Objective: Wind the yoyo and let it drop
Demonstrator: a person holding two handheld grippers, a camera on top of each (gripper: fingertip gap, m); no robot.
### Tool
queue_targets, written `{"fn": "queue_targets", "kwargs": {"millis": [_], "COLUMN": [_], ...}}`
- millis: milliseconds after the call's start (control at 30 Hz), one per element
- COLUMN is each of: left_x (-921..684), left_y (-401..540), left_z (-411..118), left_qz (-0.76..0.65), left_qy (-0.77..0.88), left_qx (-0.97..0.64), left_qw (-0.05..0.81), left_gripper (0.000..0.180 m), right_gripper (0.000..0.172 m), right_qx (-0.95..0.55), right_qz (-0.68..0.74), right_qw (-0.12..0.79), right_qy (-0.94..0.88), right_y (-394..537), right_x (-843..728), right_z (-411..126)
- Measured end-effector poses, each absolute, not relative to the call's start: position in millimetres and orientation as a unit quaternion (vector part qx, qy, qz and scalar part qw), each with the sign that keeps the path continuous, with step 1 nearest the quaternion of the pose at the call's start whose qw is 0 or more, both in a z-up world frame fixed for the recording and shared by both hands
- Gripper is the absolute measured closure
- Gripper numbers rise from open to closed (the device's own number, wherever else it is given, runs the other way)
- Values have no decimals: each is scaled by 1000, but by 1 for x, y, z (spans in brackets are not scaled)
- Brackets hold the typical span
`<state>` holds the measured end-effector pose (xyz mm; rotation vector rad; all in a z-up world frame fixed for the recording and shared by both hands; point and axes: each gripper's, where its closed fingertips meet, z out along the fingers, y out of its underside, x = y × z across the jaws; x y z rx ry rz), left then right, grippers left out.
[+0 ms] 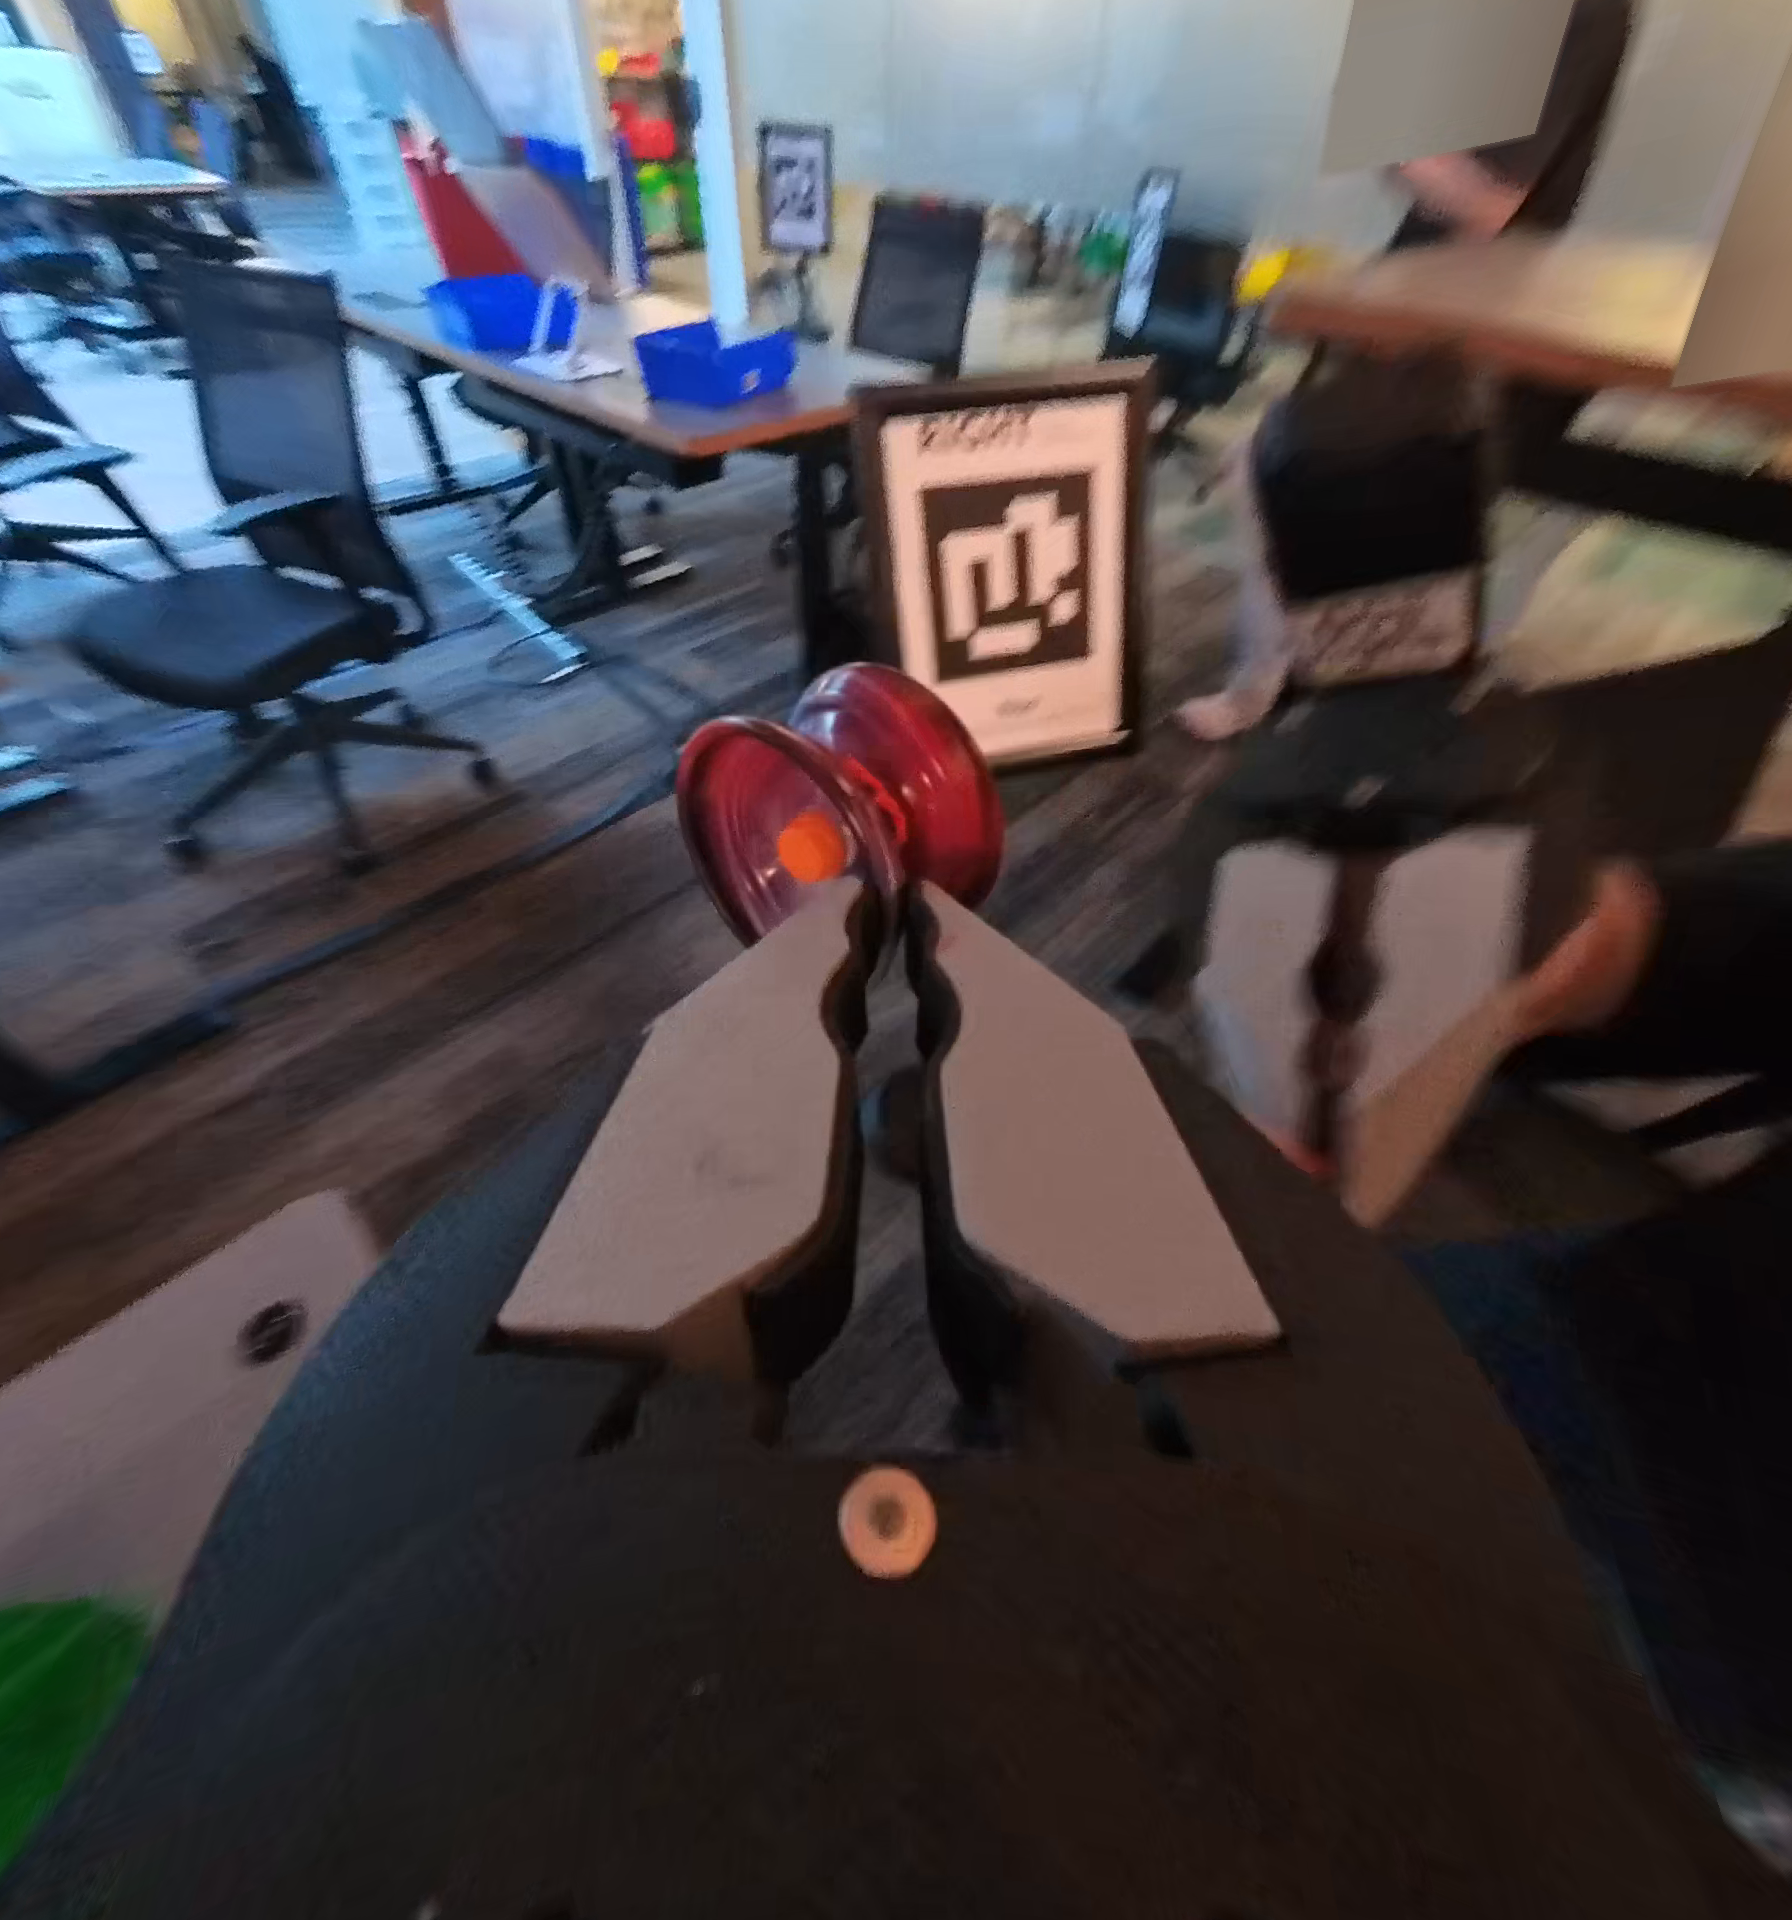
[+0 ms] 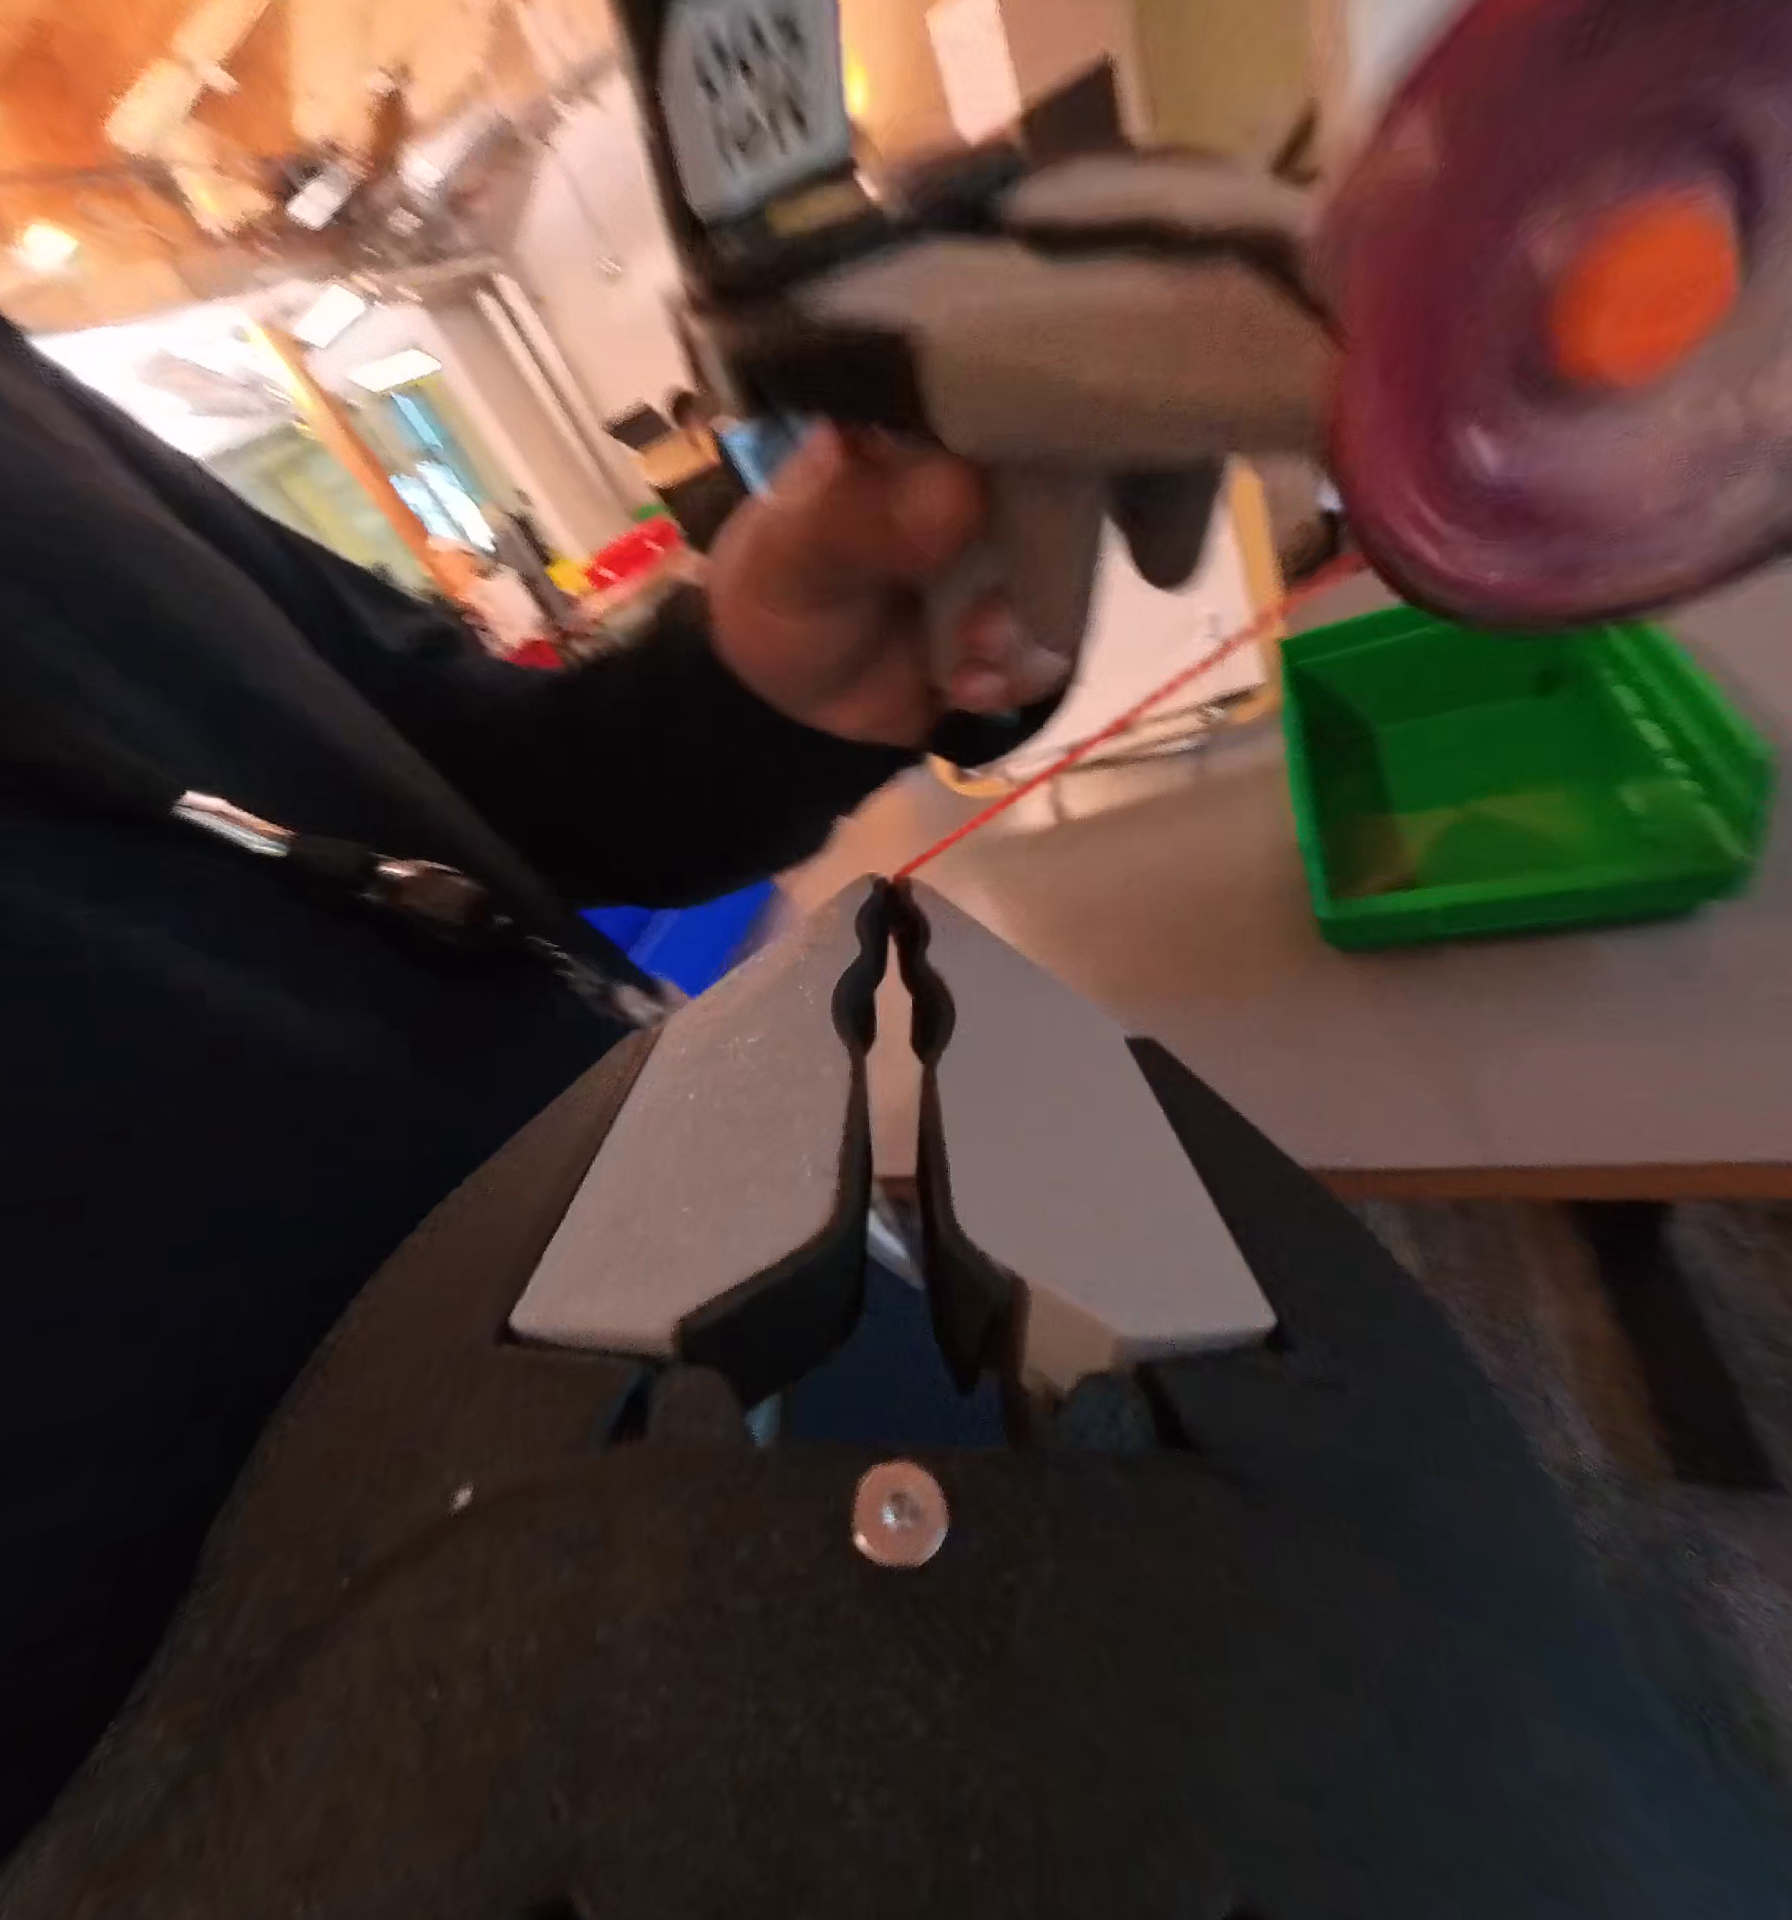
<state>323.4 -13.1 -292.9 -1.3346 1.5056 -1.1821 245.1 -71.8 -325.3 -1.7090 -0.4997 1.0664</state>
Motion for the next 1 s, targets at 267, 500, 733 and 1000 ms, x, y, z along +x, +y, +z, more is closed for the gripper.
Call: {"fn": "queue_targets", "kwargs": {"millis": [267,500,733,1000], "left_x": [306,298,319,318], "left_y": [-33,-81,-17,-18], "left_z": [-350,-280,-277,-358], "left_qz": [-350,-550,-483,-273], "left_qy": [731,667,585,724], "left_qx": [-478,-426,-527,-506], "left_qw": [340,266,382,381], "left_gripper": [179,179,179,179], "right_gripper": [172,172,172,172], "right_qx": [-749,-799,-654,-656], "right_qz": [343,200,448,490], "right_qw": [521,491,552,516], "right_qy": [-226,-284,-258,-252], "right_y": [-69,-36,-75,-85], "right_x": [326,345,258,293], "right_z": [-269,-325,-276,-247]}}
